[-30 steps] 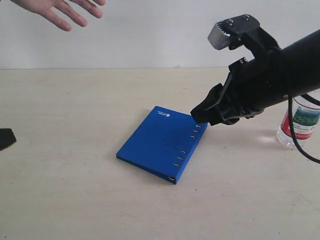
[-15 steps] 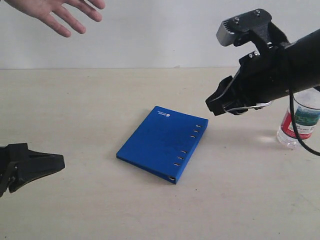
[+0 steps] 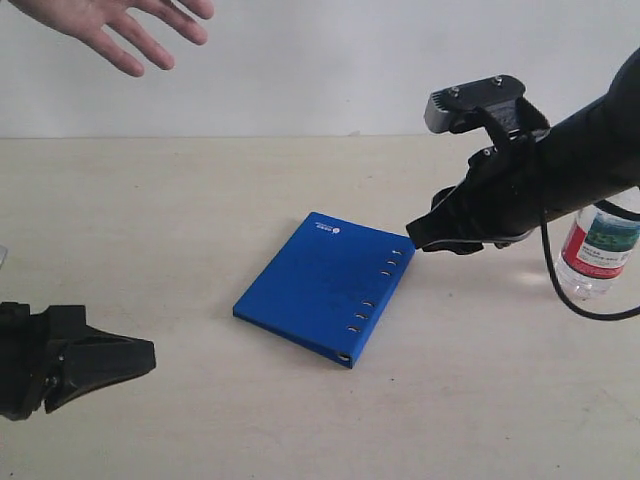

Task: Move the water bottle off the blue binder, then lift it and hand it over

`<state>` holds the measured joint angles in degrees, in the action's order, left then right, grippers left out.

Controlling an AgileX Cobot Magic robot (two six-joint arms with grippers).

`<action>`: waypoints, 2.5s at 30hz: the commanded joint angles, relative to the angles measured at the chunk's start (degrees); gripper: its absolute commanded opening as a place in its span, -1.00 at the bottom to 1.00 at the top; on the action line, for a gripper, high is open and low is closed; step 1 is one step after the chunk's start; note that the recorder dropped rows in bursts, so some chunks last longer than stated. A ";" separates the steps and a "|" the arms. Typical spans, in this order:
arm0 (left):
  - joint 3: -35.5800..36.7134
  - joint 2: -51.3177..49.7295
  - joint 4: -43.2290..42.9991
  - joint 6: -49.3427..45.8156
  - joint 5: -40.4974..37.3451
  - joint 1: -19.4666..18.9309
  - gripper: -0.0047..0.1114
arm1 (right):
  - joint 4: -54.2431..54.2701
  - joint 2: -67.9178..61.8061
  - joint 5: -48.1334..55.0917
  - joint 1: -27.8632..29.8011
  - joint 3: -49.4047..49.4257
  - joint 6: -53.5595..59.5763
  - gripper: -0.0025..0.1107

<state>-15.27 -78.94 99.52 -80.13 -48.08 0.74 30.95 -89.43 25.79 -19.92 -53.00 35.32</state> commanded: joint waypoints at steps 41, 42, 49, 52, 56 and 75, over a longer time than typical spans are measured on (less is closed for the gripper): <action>-19.20 -18.84 0.42 0.22 -7.00 1.32 0.01 | 1.43 -16.67 -10.60 0.04 -11.02 1.61 0.16; -19.31 -18.84 0.42 0.22 -7.00 1.32 0.01 | 1.43 -17.79 -10.90 0.31 -12.26 1.61 0.16; -19.43 -19.20 0.42 -0.42 -4.43 1.32 0.01 | 4.88 -26.76 -4.50 3.24 -22.40 1.72 0.16; -19.43 -19.20 0.42 -0.42 -4.43 1.32 0.01 | 4.88 -29.61 -2.30 3.36 -25.22 3.09 0.16; -19.43 -19.20 0.42 -0.42 -4.43 1.32 0.01 | 5.99 -32.67 -1.40 3.36 -27.69 5.37 0.16; -19.43 -19.18 0.40 -0.42 -5.04 1.32 0.01 | 20.06 -37.66 16.15 3.36 -30.41 21.29 0.16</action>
<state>-34.37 -98.02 99.75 -80.12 -52.46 1.73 47.35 -126.71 33.68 -16.56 -83.33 51.59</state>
